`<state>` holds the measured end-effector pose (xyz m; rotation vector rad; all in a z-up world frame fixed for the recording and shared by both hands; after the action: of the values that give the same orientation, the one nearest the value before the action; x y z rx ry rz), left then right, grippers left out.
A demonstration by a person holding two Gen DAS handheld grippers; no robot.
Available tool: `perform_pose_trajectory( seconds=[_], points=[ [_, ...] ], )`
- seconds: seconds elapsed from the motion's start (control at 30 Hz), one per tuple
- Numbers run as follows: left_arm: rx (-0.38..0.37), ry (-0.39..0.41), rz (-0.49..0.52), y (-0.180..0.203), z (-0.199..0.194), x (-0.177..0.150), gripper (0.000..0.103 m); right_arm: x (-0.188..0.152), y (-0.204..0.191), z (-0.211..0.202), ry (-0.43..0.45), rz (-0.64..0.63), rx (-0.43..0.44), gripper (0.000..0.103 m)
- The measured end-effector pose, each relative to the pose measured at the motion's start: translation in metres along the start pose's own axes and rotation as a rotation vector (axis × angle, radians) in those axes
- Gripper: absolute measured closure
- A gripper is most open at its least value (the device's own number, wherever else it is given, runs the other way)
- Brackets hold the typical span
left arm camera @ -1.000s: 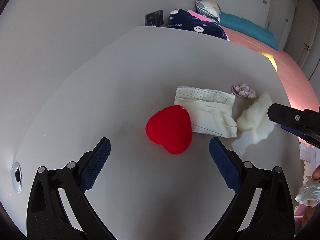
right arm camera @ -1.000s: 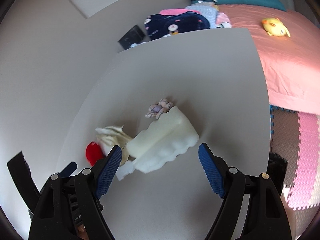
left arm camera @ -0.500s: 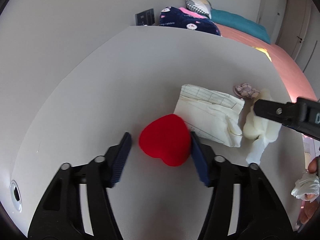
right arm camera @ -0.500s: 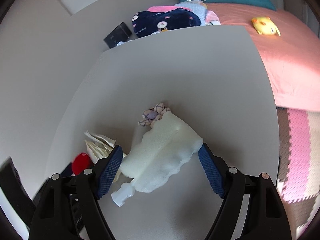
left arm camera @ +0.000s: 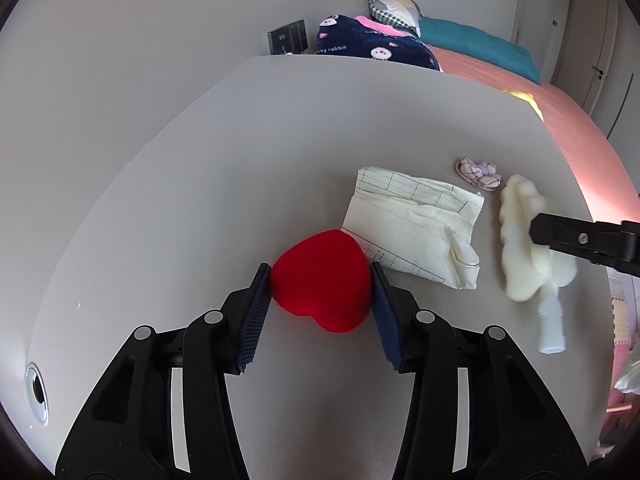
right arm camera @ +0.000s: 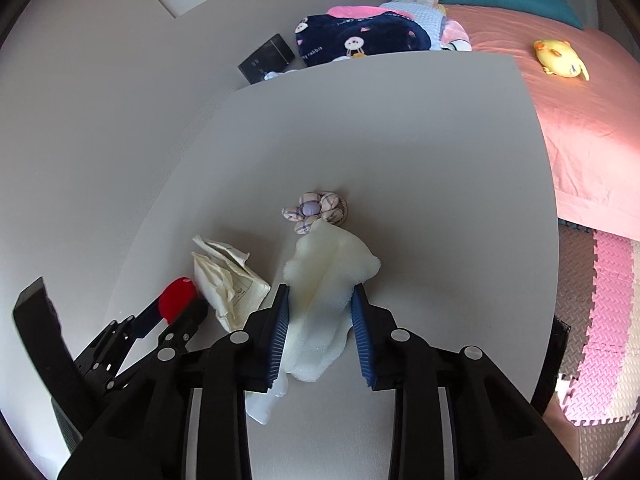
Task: Collect trash
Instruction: 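Grasp the red heart with the left tool while the right grasps the white foam, then carry the red heart and white foam with both tools toward the black bin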
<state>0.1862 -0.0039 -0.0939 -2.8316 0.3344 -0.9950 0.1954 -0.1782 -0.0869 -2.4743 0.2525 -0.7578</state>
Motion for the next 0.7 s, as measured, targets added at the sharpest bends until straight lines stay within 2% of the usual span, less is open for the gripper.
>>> perform_pose_trajectory(
  seconds=[0.37, 0.7],
  points=[
    [0.028, -0.018, -0.023, 0.003, -0.016, -0.010, 0.055, -0.006, -0.009, -0.016, -0.021, -0.043, 0.084, 0.079],
    [0.035, -0.003, -0.054, 0.009, -0.044, -0.021, 0.055, -0.012, -0.011, -0.039, -0.006, -0.078, 0.132, 0.080]
  ],
)
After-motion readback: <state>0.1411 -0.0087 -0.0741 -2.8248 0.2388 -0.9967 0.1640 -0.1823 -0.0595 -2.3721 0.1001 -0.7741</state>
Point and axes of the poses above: each gripper's, at about its wrist camera, not at the fingertips, and z roughly the way its jaws point, y to its right, x to its top, the point moved 6 cm from there along z, roughly the way its jaws point, and after that the axes turned 10 degrees about x, right-handed, at the moved point
